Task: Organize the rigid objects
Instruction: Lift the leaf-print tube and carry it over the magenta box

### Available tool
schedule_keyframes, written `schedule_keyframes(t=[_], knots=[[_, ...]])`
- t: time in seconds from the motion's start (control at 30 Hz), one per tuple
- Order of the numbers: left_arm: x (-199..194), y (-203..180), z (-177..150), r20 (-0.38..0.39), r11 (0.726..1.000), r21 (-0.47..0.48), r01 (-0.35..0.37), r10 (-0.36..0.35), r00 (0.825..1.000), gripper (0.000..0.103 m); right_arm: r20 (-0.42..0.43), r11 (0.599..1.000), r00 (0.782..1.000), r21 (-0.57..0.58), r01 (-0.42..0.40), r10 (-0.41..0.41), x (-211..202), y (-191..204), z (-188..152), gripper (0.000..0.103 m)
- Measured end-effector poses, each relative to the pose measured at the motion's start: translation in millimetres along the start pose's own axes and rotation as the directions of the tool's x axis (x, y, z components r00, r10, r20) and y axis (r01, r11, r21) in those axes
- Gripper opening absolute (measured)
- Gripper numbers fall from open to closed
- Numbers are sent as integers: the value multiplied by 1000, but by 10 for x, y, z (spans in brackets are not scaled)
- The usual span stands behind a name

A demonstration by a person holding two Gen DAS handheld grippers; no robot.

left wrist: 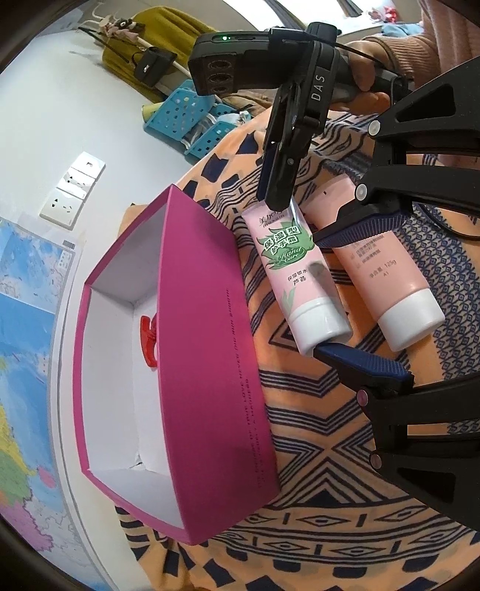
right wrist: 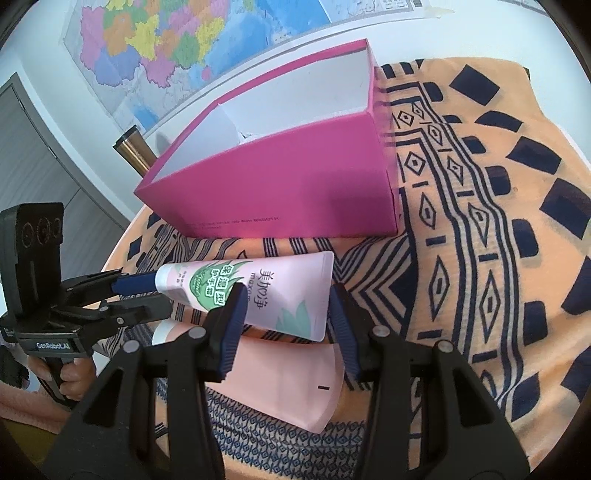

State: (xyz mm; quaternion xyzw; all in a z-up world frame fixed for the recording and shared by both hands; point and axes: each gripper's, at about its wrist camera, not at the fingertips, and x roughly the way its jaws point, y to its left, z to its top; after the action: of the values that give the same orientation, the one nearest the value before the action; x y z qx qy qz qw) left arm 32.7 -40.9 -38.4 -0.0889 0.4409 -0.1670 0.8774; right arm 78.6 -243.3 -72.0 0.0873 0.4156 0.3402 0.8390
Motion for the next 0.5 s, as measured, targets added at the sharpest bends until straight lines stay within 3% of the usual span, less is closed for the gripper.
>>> schedule_keyframes(t=[0.5], knots=[[-67,-57,101,33,999,32,-2,1,999,55,39,1000,999,-14,9,-8,-92,25,52,49]])
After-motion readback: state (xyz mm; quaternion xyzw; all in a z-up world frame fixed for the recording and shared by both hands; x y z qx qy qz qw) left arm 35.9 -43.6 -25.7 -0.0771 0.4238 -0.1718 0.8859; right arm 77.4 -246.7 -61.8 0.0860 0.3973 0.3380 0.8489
